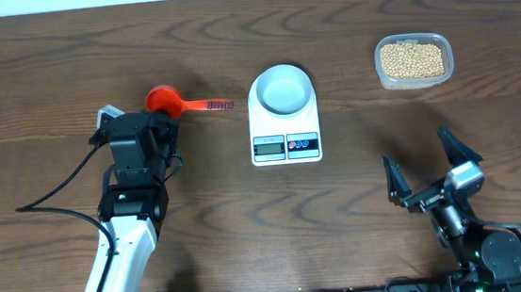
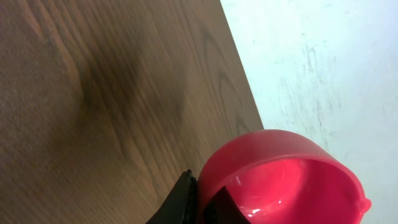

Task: Scoop item into bowl and weigh 50g on scale
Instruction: 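Open the right gripper and move it toward the scoop handle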

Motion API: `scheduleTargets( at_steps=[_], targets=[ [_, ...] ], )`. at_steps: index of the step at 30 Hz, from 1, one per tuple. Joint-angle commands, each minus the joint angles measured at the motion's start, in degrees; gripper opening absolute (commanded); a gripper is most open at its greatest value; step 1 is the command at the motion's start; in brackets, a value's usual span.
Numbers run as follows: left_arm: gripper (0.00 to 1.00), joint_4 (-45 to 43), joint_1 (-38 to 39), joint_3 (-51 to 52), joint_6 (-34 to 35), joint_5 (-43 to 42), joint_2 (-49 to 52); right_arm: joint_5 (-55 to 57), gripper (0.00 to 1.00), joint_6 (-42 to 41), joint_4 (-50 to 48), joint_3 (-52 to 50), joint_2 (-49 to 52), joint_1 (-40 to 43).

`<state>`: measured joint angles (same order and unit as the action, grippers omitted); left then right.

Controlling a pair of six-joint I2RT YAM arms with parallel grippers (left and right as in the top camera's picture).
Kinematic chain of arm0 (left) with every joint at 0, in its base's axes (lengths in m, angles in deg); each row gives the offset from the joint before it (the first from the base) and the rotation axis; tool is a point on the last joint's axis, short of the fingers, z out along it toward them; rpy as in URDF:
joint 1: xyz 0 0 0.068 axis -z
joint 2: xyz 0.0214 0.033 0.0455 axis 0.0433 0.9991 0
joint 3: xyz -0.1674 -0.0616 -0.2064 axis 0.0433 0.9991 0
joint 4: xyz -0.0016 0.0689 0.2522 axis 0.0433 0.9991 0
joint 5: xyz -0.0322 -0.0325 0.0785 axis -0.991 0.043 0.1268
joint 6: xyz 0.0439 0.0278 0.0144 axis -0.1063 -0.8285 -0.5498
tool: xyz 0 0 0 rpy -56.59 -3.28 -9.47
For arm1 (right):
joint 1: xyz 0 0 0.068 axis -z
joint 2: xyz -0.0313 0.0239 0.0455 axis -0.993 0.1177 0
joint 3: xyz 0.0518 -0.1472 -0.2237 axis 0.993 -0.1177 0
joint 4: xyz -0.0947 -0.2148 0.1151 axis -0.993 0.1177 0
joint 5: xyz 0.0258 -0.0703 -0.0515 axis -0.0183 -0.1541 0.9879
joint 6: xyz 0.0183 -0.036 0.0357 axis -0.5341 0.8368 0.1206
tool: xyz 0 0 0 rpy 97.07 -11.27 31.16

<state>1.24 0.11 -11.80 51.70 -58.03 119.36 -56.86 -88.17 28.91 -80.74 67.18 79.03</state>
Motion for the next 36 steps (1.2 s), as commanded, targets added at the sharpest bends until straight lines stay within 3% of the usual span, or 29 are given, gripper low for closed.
scheduleTargets(
  at_steps=[1, 13, 36],
  targets=[
    [0.07, -0.17, 0.13, -0.52, 0.04, -0.87, -0.26, 1.03, 0.99, -3.41, -2.16, 1.86, 5.75, -0.28],
    [0.07, -1.03, 0.11, -0.50, 0.02, 0.31, -0.22, -5.66, 0.99, -8.41, -5.77, 10.43, 22.67, -0.28],
    [0.07, -1.29, 0.11, -0.50, 0.02, 2.38, -0.20, -10.10, 0.99, -14.97, -8.68, 10.40, 23.67, -0.28]
  ],
)
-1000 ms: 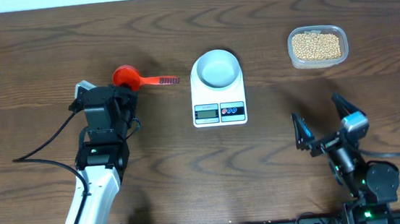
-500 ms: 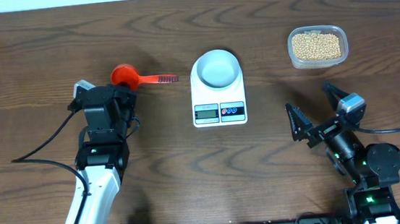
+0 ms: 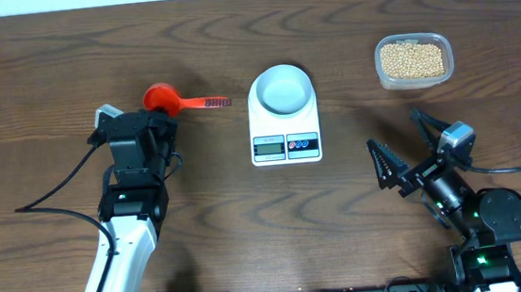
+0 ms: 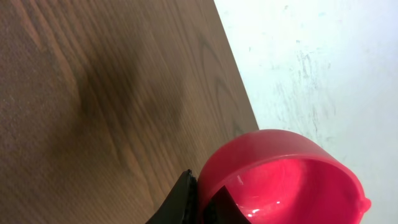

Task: Scoop item into bowl and weigh 50g on scale
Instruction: 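Open the right gripper and move it toward the scoop handle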

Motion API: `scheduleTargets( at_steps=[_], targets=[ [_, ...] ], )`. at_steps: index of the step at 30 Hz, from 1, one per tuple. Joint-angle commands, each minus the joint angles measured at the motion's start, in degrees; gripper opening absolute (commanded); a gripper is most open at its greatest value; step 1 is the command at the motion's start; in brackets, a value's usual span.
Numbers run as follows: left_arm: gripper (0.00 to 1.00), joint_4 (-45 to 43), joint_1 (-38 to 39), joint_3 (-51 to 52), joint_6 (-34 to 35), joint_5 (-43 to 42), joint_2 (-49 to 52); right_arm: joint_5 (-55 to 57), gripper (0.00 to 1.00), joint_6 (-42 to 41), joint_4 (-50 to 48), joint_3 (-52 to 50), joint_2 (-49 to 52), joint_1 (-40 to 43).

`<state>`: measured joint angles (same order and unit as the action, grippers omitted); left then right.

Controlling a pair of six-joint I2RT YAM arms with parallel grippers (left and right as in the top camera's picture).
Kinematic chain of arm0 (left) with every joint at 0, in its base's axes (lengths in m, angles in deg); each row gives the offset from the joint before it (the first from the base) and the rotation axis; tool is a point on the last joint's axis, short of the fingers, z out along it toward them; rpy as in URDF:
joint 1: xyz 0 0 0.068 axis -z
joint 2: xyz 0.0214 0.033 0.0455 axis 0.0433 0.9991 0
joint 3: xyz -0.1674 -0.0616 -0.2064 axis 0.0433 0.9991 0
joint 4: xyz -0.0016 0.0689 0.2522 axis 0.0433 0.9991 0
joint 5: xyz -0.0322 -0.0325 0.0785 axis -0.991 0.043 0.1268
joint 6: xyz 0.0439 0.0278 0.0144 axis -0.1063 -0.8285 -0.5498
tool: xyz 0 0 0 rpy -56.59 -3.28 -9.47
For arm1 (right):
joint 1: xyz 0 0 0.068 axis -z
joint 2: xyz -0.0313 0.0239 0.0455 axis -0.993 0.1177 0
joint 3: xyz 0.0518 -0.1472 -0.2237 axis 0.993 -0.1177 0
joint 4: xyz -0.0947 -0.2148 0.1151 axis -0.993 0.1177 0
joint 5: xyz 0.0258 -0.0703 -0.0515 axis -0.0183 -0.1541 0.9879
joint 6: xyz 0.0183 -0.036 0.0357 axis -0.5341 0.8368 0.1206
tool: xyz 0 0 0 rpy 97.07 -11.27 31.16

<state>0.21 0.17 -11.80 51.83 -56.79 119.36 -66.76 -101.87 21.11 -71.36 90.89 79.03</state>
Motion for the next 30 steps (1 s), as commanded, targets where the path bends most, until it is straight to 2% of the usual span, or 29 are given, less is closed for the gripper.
scheduleTargets(
  at_steps=[1, 9, 17, 20, 27, 30],
  targets=[
    [0.08, -0.26, 0.04, -0.50, -0.11, 1.14, -0.20, 0.50, 0.99, -1.27, -0.81, 1.03, -0.04, -0.28],
    [0.08, -0.24, 0.04, -0.50, -0.09, 1.11, -0.20, 9.33, 0.99, -1.66, -0.92, 1.05, 0.66, -0.28],
    [0.08, -0.26, 0.04, -0.50, -0.09, 1.11, -0.22, 10.95, 0.99, -11.65, -1.03, 3.76, 5.81, -0.28],
    [0.07, -0.26, 0.04, -0.50, -0.09, 1.11, -0.22, 9.49, 0.99, -12.61, 0.37, 6.91, 9.14, -0.28],
    [0.08, -0.24, 0.04, -0.50, -0.09, 1.09, -0.22, 5.38, 0.99, -12.59, 18.64, 19.85, 17.49, -0.28],
    [0.07, -0.24, 0.04, -0.50, -0.09, 1.09, -0.22, -1.31, 0.99, -12.59, 21.88, 23.37, 19.30, -0.28]
  ],
)
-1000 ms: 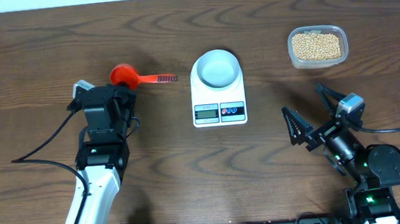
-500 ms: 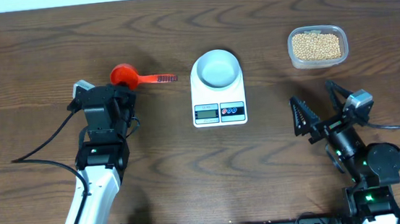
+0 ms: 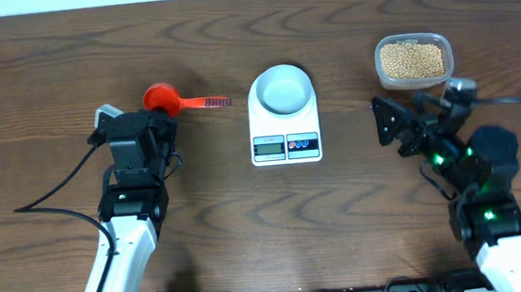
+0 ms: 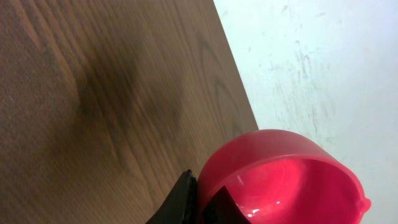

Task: Scoop item into bowl and weigh 50g on scale
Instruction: 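Open the right gripper and move it toward the scoop handle, then grasp the scoop handle with the right gripper, release left gripper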

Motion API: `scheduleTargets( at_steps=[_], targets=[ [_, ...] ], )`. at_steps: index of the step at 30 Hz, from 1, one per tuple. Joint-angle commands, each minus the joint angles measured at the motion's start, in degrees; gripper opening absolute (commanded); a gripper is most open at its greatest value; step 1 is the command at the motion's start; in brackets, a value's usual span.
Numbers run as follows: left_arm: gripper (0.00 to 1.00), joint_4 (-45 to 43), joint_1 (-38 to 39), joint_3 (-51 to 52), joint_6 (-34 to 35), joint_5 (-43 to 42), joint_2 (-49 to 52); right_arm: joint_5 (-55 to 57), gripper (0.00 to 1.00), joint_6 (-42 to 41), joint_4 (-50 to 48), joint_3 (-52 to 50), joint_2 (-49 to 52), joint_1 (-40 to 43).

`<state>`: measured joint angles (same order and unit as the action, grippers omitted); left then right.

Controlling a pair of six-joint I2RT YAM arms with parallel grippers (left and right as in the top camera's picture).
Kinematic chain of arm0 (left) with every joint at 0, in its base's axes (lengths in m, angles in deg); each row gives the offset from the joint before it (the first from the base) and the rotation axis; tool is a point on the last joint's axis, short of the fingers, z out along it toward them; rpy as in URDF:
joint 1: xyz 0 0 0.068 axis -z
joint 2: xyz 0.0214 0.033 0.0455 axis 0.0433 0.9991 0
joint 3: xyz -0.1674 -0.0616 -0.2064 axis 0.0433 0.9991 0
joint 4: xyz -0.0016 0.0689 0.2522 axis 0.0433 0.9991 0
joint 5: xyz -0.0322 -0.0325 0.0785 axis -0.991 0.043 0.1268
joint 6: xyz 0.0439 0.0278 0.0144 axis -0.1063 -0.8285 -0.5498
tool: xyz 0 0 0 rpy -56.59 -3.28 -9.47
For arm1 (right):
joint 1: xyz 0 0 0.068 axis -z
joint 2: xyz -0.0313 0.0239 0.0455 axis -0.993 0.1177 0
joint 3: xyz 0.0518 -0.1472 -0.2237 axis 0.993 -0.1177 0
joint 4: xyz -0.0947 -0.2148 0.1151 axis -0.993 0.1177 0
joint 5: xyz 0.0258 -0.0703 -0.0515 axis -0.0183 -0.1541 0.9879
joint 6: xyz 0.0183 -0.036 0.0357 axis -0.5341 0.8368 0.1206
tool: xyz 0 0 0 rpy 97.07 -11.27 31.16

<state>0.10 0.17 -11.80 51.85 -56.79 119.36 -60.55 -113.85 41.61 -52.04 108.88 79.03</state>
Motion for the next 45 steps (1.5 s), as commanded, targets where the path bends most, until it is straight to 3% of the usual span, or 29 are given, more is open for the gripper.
scheduleTargets(
  at_steps=[1, 9, 14, 23, 33, 37, 40, 45],
  targets=[
    [0.07, -0.13, 0.04, -0.50, -0.11, 1.09, -0.20, -10.16, 0.99, -0.63, 0.92, 4.37, 1.49, -0.28],
    [0.08, -0.11, 0.07, -0.50, -0.11, -2.25, -0.22, -15.08, 0.99, -0.61, -1.46, 4.44, 1.60, -0.39],
    [0.07, -0.35, 0.07, -0.50, -0.15, -8.72, -0.26, -7.02, 0.99, -0.61, -2.80, 4.44, 4.26, -0.39],
    [0.07, -1.38, 0.07, -0.50, 3.69, -16.63, -0.26, -18.64, 0.99, -0.74, -20.50, 4.44, 15.47, -2.03],
    [0.07, -7.23, 3.78, -0.50, 4.81, -18.34, -0.20, -21.22, 0.89, -5.11, -31.36, 4.44, 24.13, -10.43],
    [0.08, -7.67, 6.01, -0.50, 4.83, -17.05, -0.20, -20.46, 0.84, -4.83, -31.91, 4.44, 24.26, -12.79],
    [0.07, -7.69, 7.61, -0.50, 4.83, -16.85, -0.20, -20.50, 0.75, -4.00, -31.87, 4.44, 24.30, -14.05],
    [0.07, -7.69, 9.66, -0.50, 4.83, -16.83, -0.20, -20.65, 0.73, -2.36, -31.82, 4.44, 24.30, -16.02]
  ],
)
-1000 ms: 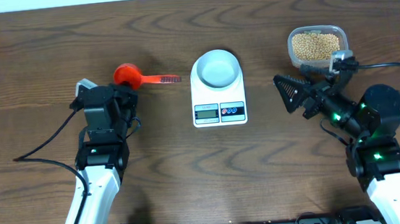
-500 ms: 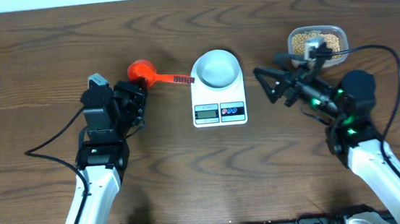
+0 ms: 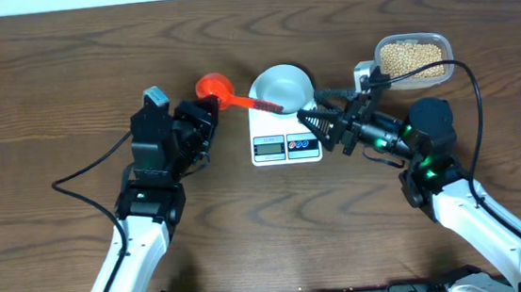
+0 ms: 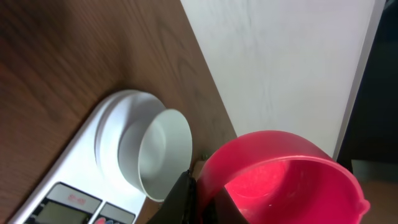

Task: Scoop item into bowl and weigh 50g on scale
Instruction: 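Grasp the scoop handle with the right gripper, release left gripper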

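A red scoop (image 3: 211,86) hangs left of the white bowl (image 3: 284,87), with its handle reaching right over the bowl's rim. My left gripper (image 3: 199,113) is shut on the rim of the scoop's cup (image 4: 280,180). In the left wrist view that gripper (image 4: 202,198) pinches the rim, and the empty bowl (image 4: 165,152) stands on the white scale (image 4: 68,180) below. My right gripper (image 3: 314,111) points left at the right edge of the scale (image 3: 284,125), open, close to the handle's tip. The tub of soybeans (image 3: 412,59) sits at the back right.
The table's far edge runs along the back, with a pale surface beyond it. A black cable (image 3: 83,171) trails left from my left arm. Another cable (image 3: 469,99) loops over my right arm beside the tub.
My left gripper has carried the scoop from the table's left to beside the bowl, handle over the rim. My right gripper has moved from near the tub to the scale's right edge.
My left gripper stayed shut on the scoop's cup at the left of the table throughout the earlier moments. My right arm stood at the front right, open, then nearer the middle, then just below the tub. Now both grippers meet at the scale.
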Motion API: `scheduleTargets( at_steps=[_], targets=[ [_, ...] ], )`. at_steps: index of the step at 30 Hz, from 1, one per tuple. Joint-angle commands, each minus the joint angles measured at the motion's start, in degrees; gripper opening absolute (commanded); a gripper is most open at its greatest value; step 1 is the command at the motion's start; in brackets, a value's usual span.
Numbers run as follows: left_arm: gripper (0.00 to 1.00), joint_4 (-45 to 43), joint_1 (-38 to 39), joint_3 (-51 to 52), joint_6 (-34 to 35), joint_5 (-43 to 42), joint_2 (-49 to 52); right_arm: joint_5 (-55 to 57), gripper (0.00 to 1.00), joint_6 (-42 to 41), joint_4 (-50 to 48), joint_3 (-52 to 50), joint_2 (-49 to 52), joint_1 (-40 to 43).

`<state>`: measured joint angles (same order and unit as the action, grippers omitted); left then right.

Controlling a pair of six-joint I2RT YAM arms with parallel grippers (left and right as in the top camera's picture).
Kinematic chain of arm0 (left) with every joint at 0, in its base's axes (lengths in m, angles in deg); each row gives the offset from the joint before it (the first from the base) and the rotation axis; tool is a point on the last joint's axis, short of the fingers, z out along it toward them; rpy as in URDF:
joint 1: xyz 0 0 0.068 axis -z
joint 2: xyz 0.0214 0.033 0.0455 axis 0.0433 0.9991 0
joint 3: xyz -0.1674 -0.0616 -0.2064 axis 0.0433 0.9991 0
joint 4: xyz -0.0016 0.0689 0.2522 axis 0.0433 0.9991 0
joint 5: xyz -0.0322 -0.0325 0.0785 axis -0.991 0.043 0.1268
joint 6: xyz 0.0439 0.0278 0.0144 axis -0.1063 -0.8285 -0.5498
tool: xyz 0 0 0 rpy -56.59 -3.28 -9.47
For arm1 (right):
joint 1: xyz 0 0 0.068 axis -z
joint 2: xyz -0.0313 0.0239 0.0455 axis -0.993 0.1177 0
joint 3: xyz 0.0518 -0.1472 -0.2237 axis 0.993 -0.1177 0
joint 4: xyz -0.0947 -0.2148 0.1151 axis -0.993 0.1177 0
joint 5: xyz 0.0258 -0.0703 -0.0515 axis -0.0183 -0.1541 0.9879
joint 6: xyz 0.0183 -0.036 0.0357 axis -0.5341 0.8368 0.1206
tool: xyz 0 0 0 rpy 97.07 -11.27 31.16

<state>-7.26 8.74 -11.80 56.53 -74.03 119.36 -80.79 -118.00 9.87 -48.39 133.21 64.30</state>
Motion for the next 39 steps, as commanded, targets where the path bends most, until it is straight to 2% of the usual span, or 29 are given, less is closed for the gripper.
scheduleTargets(
  at_steps=[1, 12, 39],
  targets=[
    [0.07, -0.31, 1.20, -0.50, 0.15, 0.39, -0.20, -0.50, 0.73, 2.16, -0.09, 0.79, -0.02, -1.49],
    [0.07, -0.33, 3.74, -0.50, 0.24, 0.37, -0.20, -2.73, 0.54, 4.24, -0.13, 0.79, -0.02, -3.50],
    [0.07, -0.74, 10.47, -0.50, 1.88, 0.28, -0.20, -2.25, 0.24, 5.73, -0.09, 0.79, 0.02, -5.11]
  ],
)
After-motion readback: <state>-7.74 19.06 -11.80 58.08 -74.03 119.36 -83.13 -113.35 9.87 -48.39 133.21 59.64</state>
